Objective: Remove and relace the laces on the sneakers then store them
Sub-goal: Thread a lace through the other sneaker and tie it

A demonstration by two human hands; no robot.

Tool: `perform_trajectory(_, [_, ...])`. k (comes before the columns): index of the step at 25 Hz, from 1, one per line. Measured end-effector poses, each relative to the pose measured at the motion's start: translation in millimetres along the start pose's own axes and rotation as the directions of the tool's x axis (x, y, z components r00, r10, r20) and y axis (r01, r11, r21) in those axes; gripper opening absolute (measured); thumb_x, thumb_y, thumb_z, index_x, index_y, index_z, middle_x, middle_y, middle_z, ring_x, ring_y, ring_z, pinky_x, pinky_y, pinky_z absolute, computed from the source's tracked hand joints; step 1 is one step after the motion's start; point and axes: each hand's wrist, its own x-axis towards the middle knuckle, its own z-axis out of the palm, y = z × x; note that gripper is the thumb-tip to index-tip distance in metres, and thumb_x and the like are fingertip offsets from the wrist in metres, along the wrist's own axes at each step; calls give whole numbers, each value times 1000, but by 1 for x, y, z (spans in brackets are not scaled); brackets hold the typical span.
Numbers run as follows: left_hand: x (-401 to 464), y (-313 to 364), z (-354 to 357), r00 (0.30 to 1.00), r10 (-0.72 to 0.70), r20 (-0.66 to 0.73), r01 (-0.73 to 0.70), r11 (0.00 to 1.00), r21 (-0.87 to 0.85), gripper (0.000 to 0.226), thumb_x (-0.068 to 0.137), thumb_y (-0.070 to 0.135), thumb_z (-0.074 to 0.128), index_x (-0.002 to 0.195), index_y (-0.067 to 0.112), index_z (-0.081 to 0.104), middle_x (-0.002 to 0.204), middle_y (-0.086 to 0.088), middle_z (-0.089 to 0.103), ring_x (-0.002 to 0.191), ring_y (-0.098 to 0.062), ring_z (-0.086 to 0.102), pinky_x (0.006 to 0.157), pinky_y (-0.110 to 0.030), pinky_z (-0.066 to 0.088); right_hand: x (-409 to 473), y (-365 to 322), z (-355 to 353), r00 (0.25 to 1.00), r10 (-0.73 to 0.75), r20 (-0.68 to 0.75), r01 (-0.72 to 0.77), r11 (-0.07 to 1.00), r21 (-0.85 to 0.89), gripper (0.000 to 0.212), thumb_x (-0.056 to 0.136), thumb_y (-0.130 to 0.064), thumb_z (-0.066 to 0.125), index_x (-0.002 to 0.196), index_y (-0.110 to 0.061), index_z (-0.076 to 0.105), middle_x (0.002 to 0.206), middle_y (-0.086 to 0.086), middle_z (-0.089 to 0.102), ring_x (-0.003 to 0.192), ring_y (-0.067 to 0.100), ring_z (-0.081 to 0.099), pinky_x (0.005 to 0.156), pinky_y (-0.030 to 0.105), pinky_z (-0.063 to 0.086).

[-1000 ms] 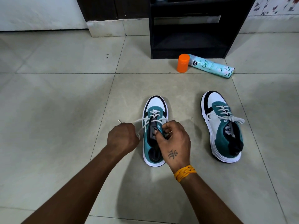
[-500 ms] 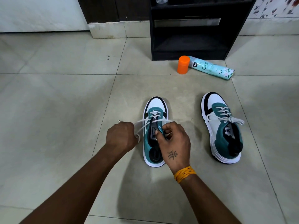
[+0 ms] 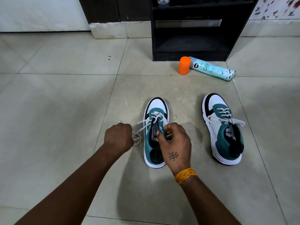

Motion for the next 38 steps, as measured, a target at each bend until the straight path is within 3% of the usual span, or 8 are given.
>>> perform_trajectory(5, [4, 9, 1, 939, 188, -289, -291, 882, -371, 19, 94, 38, 56, 95, 25, 69, 91, 6, 72, 85, -23, 67, 66, -32, 49, 0, 0, 1, 1000, -4, -7, 4, 1000, -13, 17, 84, -27, 79, 90, -23, 63, 89, -11, 61, 77, 5, 59, 68, 21, 47])
perform_trajectory(12, [3, -11, 22, 972, 116, -204, -174, 940, -293, 28, 84, 35, 48, 83, 20, 72, 79, -1, 73, 74, -28, 67, 57, -29, 38, 0, 2, 0, 1000, -3, -9, 3, 1000, -10, 18, 84, -28, 79, 91, -23, 63, 90, -11, 61, 77, 6, 60, 68, 25, 51])
perform_trajectory(18, [1, 12, 6, 879, 213, -427, -399, 819, -412, 11, 90, 29, 63, 99, 28, 71, 90, 9, 71, 76, -16, 64, 63, -31, 50, -1, 2, 2, 1000, -11, -9, 11, 1000, -16, 17, 84, -27, 78, 91, -24, 63, 90, -10, 61, 77, 5, 59, 67, 26, 51])
perform_trajectory(20, [2, 11, 8, 908, 175, -381, -315, 883, -347, 7, 89, 27, 63, 90, 23, 68, 84, 5, 67, 77, -21, 63, 59, -30, 44, 0, 2, 2, 1000, -2, -3, 2, 1000, -13, 17, 85, -29, 78, 91, -24, 62, 91, -11, 62, 78, 5, 60, 68, 29, 53])
perform_trajectory(23, [3, 4, 12, 994, 35, -108, -55, 980, -192, 16, 86, 31, 62, 89, 17, 70, 86, -3, 70, 84, -30, 67, 62, -29, 38, 0, 2, 2, 1000, 1, -2, -1, 1000, -4, 17, 85, -30, 78, 91, -25, 62, 92, -12, 62, 78, 5, 61, 70, 31, 55])
perform_trajectory(25, [3, 4, 13, 996, 47, -74, -61, 978, -199, 15, 85, 30, 63, 89, 18, 72, 87, -3, 72, 86, -30, 68, 63, -28, 40, 0, 2, 2, 1000, 2, -6, -2, 1000, -2, 17, 85, -29, 78, 92, -26, 62, 92, -12, 61, 79, 4, 61, 70, 31, 55])
perform_trajectory(31, [2, 12, 2, 945, 126, -302, -299, 706, -642, 12, 94, 31, 66, 86, 23, 69, 69, 8, 67, 66, -11, 62, 65, -26, 48, 0, 4, 1, 999, -23, -23, 23, 1000, -7, 15, 87, -30, 76, 92, -24, 62, 91, -11, 62, 78, 6, 61, 70, 33, 55])
perform_trajectory(38, [-4, 21, 3, 993, -68, -101, -66, 399, -915, 20, 97, 14, 67, 78, 14, 73, 70, -9, 73, 61, -16, 65, 62, -25, 48, 8, 10, -2, 998, -43, -49, 44, 999, 13, 14, 88, -29, 75, 91, -23, 63, 90, -11, 63, 78, 9, 62, 70, 39, 56])
